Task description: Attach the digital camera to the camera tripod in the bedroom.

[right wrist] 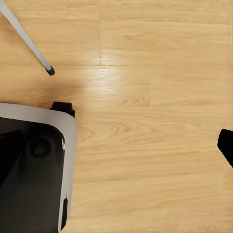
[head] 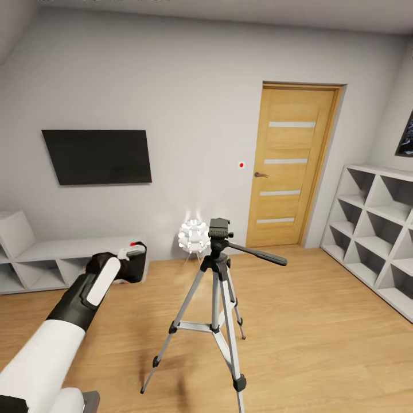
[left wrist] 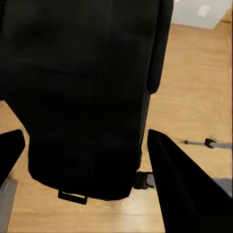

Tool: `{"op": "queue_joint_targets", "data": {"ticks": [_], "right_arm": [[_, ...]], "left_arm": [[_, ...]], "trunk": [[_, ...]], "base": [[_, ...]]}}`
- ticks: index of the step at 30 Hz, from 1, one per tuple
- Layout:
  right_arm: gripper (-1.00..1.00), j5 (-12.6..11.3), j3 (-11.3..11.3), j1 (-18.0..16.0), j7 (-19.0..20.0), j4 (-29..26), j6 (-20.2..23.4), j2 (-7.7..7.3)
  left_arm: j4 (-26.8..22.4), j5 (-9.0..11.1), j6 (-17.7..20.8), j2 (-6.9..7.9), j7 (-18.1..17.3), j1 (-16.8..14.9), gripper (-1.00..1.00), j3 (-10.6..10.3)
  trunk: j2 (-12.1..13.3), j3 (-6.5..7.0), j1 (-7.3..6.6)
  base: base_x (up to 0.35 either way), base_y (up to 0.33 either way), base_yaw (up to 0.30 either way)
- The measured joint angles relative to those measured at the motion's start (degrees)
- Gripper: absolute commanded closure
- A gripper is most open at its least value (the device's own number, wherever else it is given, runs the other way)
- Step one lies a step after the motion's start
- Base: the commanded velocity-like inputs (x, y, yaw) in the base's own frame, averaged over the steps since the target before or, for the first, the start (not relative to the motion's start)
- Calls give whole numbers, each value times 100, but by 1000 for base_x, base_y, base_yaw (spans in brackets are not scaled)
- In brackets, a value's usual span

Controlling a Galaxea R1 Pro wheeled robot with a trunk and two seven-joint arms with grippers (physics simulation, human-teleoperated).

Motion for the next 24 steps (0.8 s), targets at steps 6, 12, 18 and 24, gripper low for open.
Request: {"op": "queue_joint_targets", "data": {"ticks": [6,12,18,24], "right_arm": [[-100,2,0,0,0,0,-7,-6],[-100,13,0,1,0,0,-1,1],[-100,12,0,0,-1,0,1,2],[-100,29,27,-136,12,5,11,-11]], "left_arm": [[-291,4,662,-387,95,-986,100,-8],[-884,856,782,-815,-30,-1538,100,-14],[-1439,1876,804,-872,-112,-1599,100,-23],[-1625,1875,779,-914,-235,-1760,100,-187]], "trunk": [[1,0,0],[1,-1,0],[1,-2,0],[2,-2,1]], "base": [[0,0,0],[0,0,0],[0,0,0],[0,0,0]]}}
